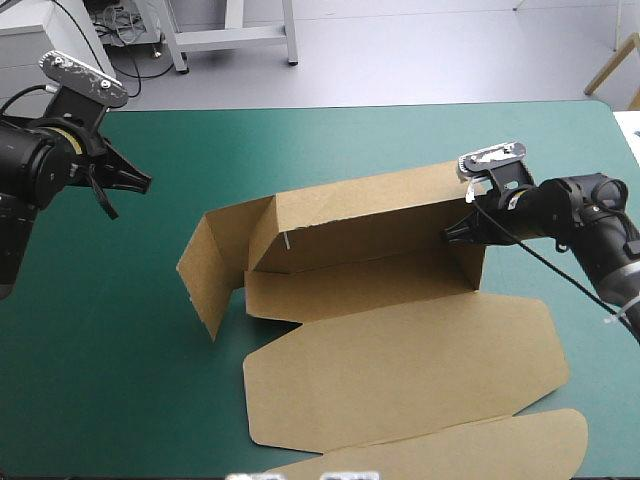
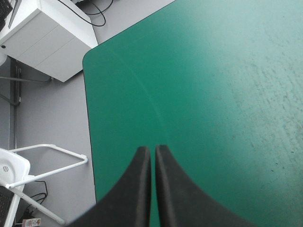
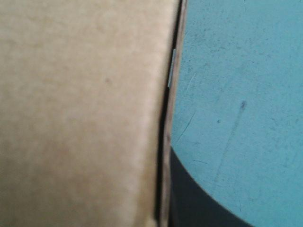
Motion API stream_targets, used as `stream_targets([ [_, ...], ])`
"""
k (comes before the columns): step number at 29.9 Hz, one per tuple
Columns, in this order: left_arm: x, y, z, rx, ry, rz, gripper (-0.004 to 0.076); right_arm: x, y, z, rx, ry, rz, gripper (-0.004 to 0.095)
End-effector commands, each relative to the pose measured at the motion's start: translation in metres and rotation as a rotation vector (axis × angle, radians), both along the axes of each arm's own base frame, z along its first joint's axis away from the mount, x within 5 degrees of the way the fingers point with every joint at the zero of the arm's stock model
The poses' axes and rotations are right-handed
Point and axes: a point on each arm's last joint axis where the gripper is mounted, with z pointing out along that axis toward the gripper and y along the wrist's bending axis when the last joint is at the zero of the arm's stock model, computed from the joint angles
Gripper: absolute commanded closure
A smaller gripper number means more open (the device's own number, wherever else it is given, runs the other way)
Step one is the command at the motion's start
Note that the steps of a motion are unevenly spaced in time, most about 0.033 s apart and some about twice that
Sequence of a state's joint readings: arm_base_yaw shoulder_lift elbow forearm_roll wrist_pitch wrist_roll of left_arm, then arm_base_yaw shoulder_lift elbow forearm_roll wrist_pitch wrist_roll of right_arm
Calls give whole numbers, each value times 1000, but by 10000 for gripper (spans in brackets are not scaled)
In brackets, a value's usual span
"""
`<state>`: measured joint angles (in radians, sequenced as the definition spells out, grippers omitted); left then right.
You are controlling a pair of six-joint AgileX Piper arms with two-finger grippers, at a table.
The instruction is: Fold the box
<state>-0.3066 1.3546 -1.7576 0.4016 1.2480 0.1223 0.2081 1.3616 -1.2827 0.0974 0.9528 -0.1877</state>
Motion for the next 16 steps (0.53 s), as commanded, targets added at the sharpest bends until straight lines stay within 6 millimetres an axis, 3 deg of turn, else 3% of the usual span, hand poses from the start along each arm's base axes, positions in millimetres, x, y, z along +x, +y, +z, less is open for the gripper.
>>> stream_targets([
  [1, -13, 6, 18, -11, -84, 15, 711, -13, -4, 23, -10, 13, -1, 927],
  [7, -13, 6, 19, -12, -91, 13, 711, 3, 0, 10, -22, 115, -10, 927],
  [16, -12, 4, 19, -26, -103, 0, 711, 61, 14, -35, -42, 281, 1, 927],
])
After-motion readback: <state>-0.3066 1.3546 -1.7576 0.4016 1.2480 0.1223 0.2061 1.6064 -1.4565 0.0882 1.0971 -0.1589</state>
